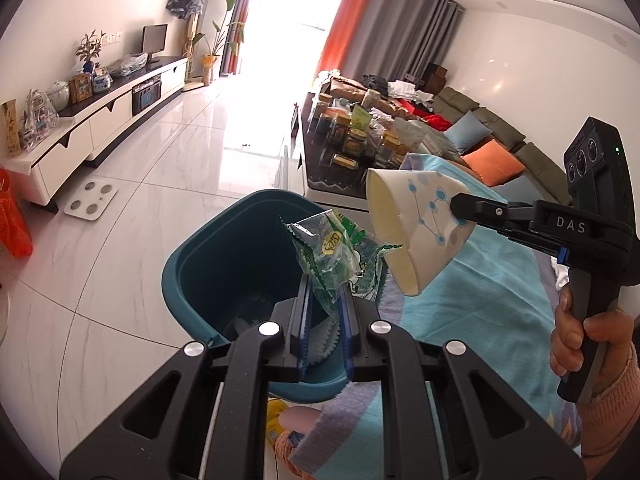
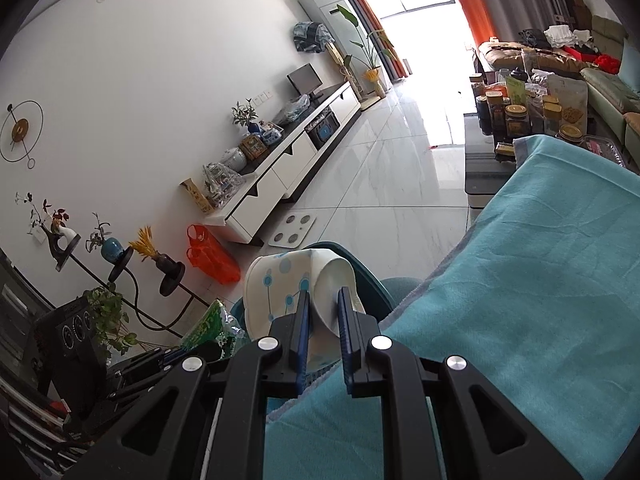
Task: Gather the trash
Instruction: 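Carry the wrapper and the paper cup over the teal bin, then open both tools to drop the wrapper and cup into the bin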
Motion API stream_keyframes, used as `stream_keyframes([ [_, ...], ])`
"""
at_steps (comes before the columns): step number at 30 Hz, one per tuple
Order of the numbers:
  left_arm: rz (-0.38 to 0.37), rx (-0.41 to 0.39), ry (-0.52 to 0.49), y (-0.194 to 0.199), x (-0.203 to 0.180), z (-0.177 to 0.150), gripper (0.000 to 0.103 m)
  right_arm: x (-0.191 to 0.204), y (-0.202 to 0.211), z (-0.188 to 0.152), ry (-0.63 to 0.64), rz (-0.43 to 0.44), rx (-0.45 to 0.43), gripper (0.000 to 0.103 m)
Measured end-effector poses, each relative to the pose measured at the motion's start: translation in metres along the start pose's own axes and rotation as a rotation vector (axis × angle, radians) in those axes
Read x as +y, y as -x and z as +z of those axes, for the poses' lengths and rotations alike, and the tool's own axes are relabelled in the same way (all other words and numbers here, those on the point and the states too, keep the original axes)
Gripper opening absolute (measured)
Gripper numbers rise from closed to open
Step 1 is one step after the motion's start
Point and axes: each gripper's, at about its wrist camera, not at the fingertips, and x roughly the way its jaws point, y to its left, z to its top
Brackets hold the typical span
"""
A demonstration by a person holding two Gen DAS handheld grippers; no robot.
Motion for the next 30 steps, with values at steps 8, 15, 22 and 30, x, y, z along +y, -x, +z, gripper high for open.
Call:
stream_keyframes([
  [8,0.027,0.021,0.019,-0.021,0.005,0.005,0.014,0.002,-0.030,0.004,-0.004,-0.025,0.039,0.013],
  [15,0.046,0.044,0.031,-0.040,0.008,0.009,0.016,0.005,-0.051,0.004,-0.020,-0.048,0.083,0.013],
  [22,0.060,0.065,0.046,-0.065,0.008,0.012,0.025,0.007,-0.068,0.002,-0.021,-0.067,0.126,0.017],
  [30,0.074,0.109,0.040,-0.095,0.009,0.009,0.044,0.004,-0.066,0.000,-0.023,-0.066,0.127,0.030],
])
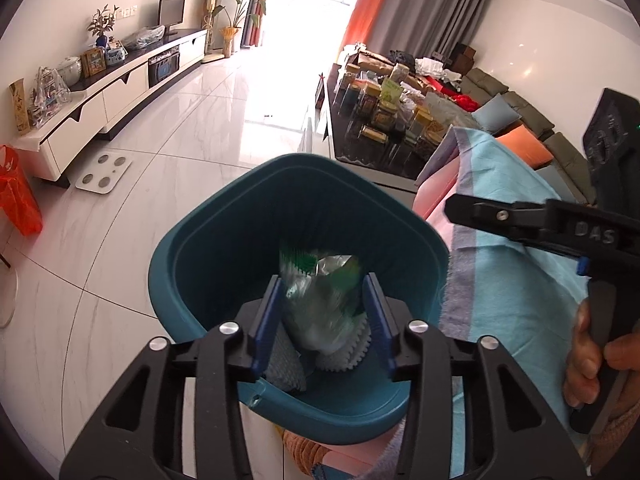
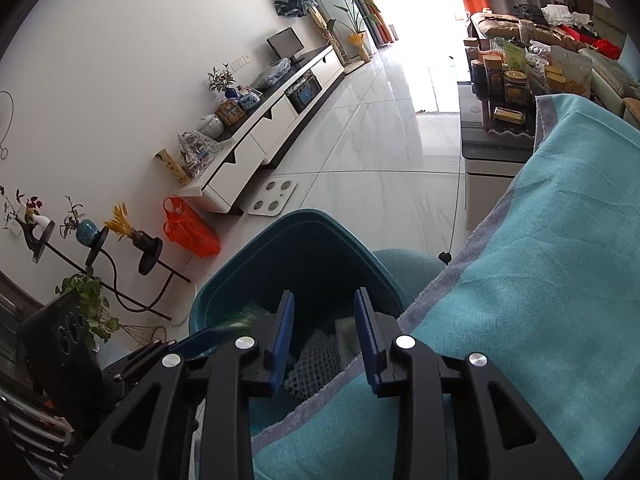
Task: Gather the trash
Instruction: 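Open both tools to drop the wrapper and cup into the bin, then move both open tools back to the trash pile on the bed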
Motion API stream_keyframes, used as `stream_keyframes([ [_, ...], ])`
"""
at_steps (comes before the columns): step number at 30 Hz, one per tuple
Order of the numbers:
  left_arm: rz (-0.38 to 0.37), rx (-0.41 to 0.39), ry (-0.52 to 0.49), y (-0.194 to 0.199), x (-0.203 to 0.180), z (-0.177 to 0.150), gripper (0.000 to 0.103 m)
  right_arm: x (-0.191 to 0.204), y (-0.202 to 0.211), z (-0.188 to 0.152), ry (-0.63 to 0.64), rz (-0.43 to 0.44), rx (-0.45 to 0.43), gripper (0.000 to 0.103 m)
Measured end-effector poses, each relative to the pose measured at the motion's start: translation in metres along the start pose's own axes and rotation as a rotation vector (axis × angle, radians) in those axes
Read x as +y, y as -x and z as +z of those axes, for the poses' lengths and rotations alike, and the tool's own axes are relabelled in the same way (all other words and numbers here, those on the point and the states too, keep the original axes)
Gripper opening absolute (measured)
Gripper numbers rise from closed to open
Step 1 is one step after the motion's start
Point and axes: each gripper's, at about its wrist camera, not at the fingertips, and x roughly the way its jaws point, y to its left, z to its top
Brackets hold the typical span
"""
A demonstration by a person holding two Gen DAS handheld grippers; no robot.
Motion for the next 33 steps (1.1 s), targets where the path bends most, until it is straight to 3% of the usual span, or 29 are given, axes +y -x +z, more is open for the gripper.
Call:
stream_keyframes([
  [7,-0.004,-0.013,-0.006,-0.007,-0.005,0.000,0.046,-0.005,0.016,-0.007,-0.009,0.023,-0.022,0.030],
  [16,-0.042,-0.138,-0.098,0.038,-0.040,-0.004,0.056,-0.007,0.063,-0.024,0.024,0.052,-0.098,0.035],
  [24,-0.180,-0.199,-0.224,0.077,-0.100,-0.022,0.061,-0.021,0.138,-0.052,0.077,0.002,-0.217,0.042],
  [33,-0.401,-0.118,-0.380,0.074,-0.202,-0.056,0.062,-0.075,0.231,-0.100,0.027,-0.166,-0.352,0.043],
])
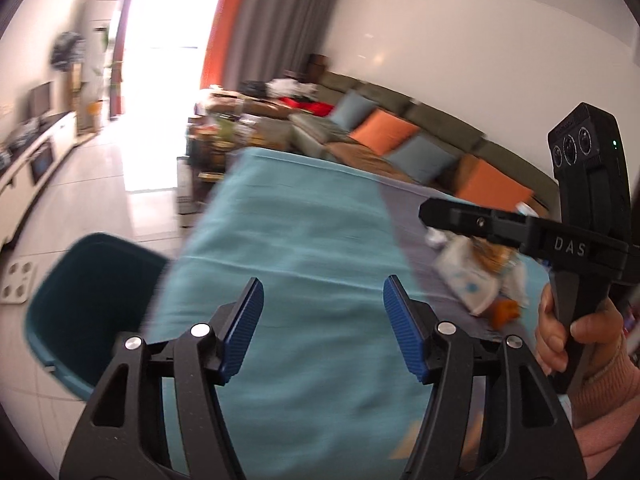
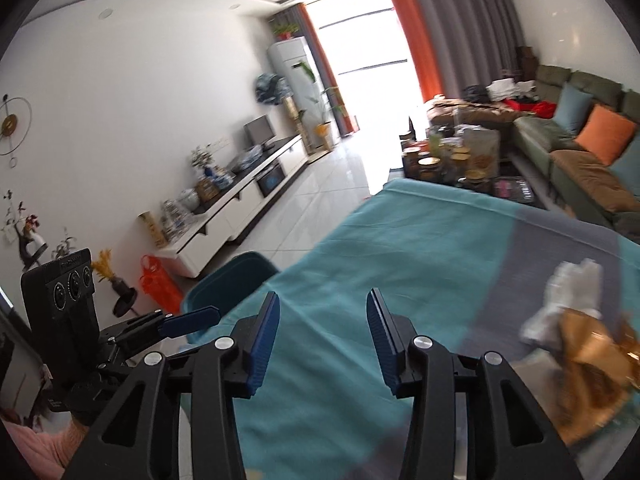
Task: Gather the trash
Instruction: 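Move both open tools back to the trash pile on the bed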
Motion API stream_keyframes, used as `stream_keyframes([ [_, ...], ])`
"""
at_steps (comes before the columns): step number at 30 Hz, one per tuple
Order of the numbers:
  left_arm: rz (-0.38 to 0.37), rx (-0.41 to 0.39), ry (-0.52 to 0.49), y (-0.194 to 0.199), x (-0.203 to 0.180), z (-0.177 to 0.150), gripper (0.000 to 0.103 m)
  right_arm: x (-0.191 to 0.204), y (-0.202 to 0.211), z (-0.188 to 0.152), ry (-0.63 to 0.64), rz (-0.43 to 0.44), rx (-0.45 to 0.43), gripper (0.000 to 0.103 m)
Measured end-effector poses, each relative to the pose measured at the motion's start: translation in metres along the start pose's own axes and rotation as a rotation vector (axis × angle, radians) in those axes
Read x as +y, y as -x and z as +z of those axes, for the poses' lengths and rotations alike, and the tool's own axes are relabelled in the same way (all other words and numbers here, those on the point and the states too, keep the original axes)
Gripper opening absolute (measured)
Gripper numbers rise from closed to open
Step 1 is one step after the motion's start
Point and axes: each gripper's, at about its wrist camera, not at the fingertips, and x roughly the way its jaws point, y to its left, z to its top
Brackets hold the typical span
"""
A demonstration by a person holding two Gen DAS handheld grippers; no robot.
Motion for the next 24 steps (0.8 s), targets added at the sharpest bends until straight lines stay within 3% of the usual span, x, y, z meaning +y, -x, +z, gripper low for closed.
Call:
stream_keyframes([
  [11,-0.219,0.128,-0.100,-0.053,-0.093,-0.012,0.062,-0.090,0.087,-0.032,-0.142,-0.258,-0.105,0.043],
  [16,-0.256,0.178,-0.131,-0.076,-0.121,-0.016,0.062,-0.119,0.103,-0.052,-0.201,-0.294,-0.115,0.043],
  [24,-0.266,0.238,-0.105,-0.107,-0.130,-0.012,0.061,-0.142,0.113,-0.071,-0.260,-0.312,-0.117,0.043],
])
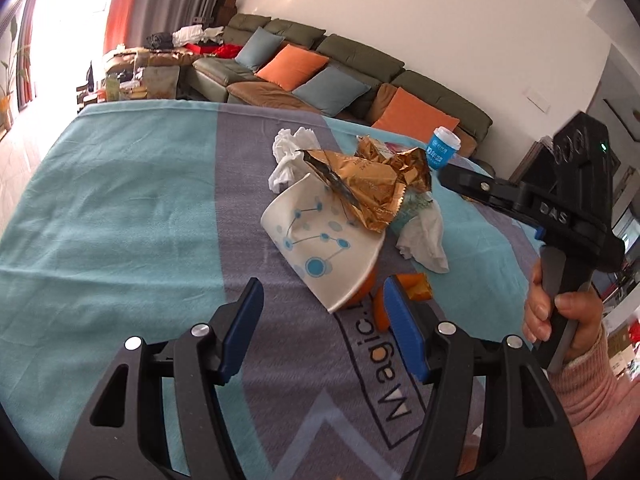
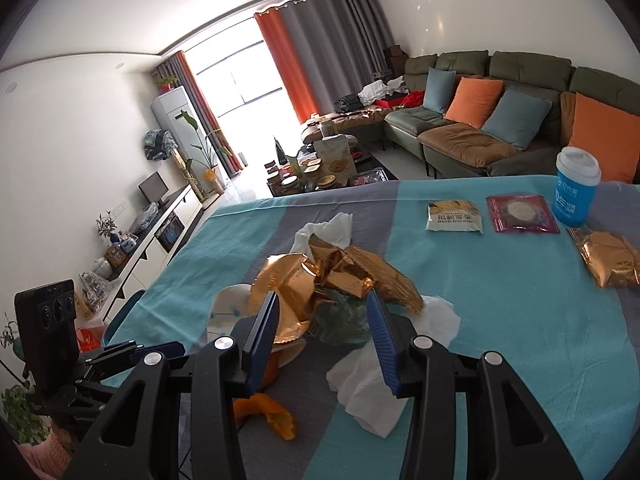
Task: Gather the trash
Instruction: 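Move both open tools back to the trash pile on the bed, then grasp a blue-dotted paper cup with the left tool while the right tool grasps orange peel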
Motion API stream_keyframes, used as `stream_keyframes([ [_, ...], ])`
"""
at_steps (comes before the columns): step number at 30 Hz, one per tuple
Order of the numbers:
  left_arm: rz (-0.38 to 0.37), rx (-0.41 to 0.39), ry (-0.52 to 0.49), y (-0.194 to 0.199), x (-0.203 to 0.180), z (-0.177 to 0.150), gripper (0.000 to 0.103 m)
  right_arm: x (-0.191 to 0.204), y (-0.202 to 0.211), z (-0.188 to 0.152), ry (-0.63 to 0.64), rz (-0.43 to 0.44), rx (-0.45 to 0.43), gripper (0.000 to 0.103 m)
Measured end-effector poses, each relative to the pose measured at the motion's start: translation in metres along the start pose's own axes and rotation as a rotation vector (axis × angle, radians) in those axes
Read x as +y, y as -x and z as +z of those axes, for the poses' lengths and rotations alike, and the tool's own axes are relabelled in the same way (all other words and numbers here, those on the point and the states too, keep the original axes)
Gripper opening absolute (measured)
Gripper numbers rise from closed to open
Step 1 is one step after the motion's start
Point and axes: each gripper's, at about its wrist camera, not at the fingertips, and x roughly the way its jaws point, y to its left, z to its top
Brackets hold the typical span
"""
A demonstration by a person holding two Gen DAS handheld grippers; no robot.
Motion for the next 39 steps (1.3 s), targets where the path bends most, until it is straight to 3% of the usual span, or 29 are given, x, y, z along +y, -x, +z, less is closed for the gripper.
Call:
stream_keyframes([
  [10,-0.029,0.042,0.077,-0.022,0.020,0.023,0.060,0.017,-0.021,-0.033,0.024,0.135,0.141,0.042],
  [15,0.002,0.048,0.092,-0.031,0.029,0.037,0.059,0.028,-0.040,-0.040,0.035,0.177,0.206,0.037],
  [24,-0.020,0.071,0.087,-0.040,0.032,0.043,0.042,0.035,-0.058,-0.042,-0.005,0.224,0.284,0.038],
  [30,-0.031,0.068,0.100,-0.040,0.033,0.042,0.040,0.035,-0.052,-0.044,-0.025,0.264,0.286,0.025],
  [37,-0.038,0.042,0.121,-0.030,0.037,0.041,0.013,0.026,-0.035,-0.044,-0.025,0.254,0.260,0.022],
  [39,-0.043,0.038,0.131,-0.026,0.038,0.039,0.011,0.023,-0.031,-0.044,-0.032,0.248,0.252,0.022],
])
